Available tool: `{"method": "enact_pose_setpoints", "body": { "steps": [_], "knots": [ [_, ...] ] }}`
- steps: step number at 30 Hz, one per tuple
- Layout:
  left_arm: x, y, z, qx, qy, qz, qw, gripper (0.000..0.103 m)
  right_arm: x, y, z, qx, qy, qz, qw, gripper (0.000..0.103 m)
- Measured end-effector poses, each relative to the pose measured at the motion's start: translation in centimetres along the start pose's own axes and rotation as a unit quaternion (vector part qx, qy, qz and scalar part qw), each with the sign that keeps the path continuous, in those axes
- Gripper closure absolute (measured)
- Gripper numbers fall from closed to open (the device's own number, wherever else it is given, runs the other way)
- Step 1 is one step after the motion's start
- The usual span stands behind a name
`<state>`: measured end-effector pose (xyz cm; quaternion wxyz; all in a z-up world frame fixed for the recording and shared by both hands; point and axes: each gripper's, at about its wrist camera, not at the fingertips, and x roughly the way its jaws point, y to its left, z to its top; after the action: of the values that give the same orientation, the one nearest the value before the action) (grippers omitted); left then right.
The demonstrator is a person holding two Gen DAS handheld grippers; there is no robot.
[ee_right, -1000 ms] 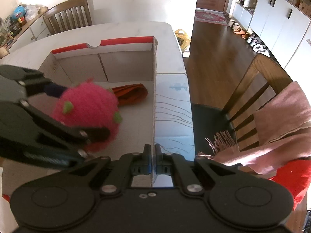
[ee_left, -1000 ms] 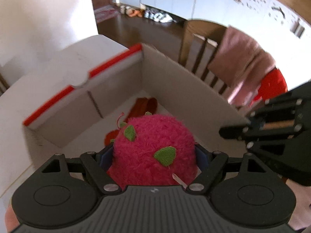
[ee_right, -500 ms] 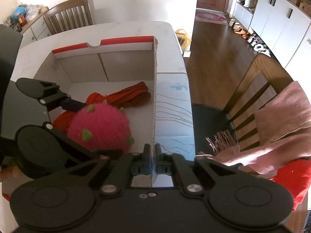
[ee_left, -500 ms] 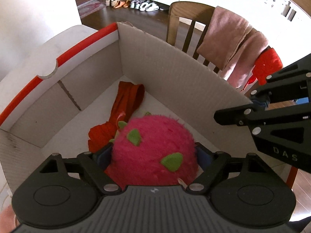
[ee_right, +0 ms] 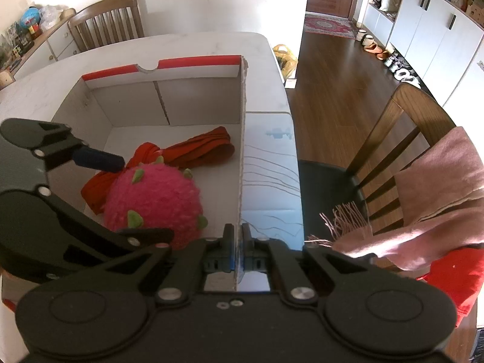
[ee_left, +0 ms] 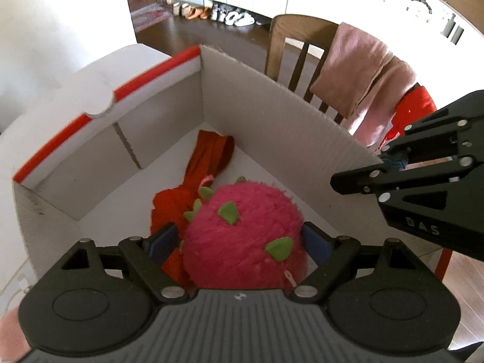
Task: Organize objects
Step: 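Carry the pink fuzzy ball with the left gripper into the box, then release the pink ball beside the red cloth and withdraw left gripper, then grasp the white cable on the pink pouch with the left gripper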
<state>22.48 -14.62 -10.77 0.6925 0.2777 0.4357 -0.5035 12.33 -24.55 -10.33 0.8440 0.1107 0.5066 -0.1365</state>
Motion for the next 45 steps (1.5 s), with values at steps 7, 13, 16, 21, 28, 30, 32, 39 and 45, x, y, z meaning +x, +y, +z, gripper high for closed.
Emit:
{"method": "enact_pose_setpoints", "body": {
  "steps": [7, 13, 16, 21, 28, 30, 32, 39, 45],
  "knots": [
    [-3.1, 0.8, -0.7, -0.020, -0.033, -0.016, 0.9991, 0.004, 0.0, 0.2, 0.0, -0.002, 0.001, -0.004, 1.000, 0.100],
    [-6.0, 1.4, -1.5, -0.045, -0.069, -0.031, 0.9961, 0.003, 0.1, 0.4, -0.1, -0.003, 0.001, -0.009, 1.000, 0.101],
    [-7.8, 1.3, -2.0, -0.048, -0.088, -0.031, 0.9945, 0.001, 0.0, 0.5, -0.1, -0.004, 0.001, -0.012, 1.000, 0.101],
    [-10.7, 1.4, -3.1, -0.056, -0.119, -0.026, 0.9910, 0.001, 0.0, 0.5, -0.1, -0.005, 0.001, -0.014, 1.000, 0.101],
    [-14.4, 3.2, -6.3, -0.085, -0.151, -0.010, 0.9848, 0.000, -0.1, 0.8, -0.1, -0.008, 0.004, -0.020, 1.000, 0.101],
    [-15.3, 4.1, -7.6, -0.106, -0.157, -0.001, 0.9819, 0.000, -0.1, 0.9, -0.1, -0.009, 0.006, -0.021, 1.000, 0.101],
    [-16.1, 5.1, -9.0, -0.122, -0.161, 0.012, 0.9793, 0.000, -0.1, 1.0, -0.1, -0.010, 0.006, -0.022, 1.000, 0.101],
    [-18.3, 9.1, -14.3, -0.176, -0.160, 0.061, 0.9693, 0.000, -0.1, 1.4, 0.0, -0.013, 0.010, -0.029, 0.999, 0.100],
    [-18.3, 11.7, -17.6, -0.217, -0.145, 0.091, 0.9611, 0.000, -0.1, 1.6, 0.1, -0.012, 0.012, -0.035, 0.999, 0.100]
  ]
}}
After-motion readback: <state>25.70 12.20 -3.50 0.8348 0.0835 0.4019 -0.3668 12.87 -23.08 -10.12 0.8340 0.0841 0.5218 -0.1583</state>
